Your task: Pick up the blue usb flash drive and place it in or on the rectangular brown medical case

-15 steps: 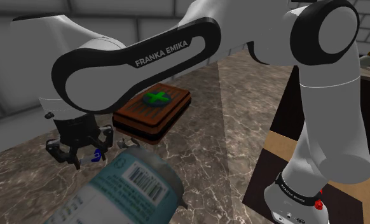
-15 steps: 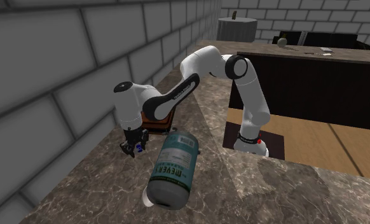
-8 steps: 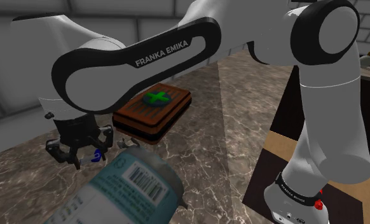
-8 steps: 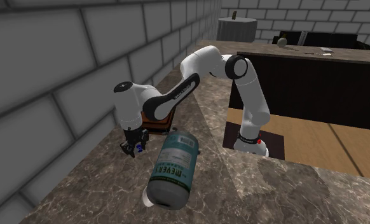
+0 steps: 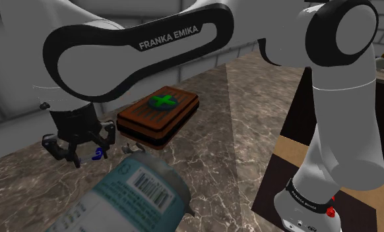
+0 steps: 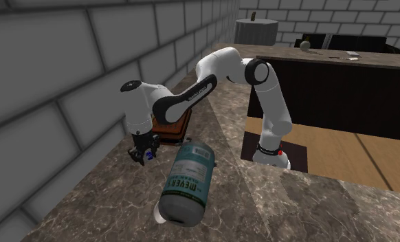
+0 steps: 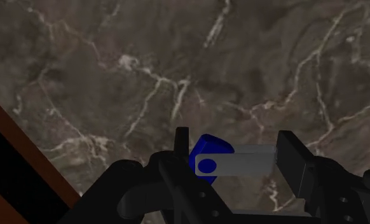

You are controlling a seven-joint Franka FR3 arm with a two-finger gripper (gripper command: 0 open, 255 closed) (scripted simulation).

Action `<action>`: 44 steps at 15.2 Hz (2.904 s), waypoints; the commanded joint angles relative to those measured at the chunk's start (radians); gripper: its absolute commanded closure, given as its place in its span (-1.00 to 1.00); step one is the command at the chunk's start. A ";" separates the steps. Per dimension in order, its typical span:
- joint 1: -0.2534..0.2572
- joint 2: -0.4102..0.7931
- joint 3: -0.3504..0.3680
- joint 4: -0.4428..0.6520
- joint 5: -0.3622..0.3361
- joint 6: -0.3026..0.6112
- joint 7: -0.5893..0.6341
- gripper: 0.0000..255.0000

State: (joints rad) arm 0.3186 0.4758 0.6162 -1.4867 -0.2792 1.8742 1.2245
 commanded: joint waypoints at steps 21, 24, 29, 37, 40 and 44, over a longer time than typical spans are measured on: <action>0.058 0.010 0.010 0.324 0.004 -0.306 -0.022 1.00; 0.076 0.026 0.008 0.391 -0.004 -0.357 -0.024 1.00; -0.028 -0.080 0.015 0.255 0.052 -0.317 -0.084 1.00; -0.244 -0.318 -0.020 -0.030 0.192 -0.226 -0.294 1.00; -0.302 -0.386 -0.050 -0.102 0.233 -0.209 -0.380 1.00; -0.365 -0.458 -0.098 -0.176 0.272 -0.196 -0.492 1.00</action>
State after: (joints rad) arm -0.0305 0.0357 0.5302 -1.6468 -0.0170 1.6771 0.7620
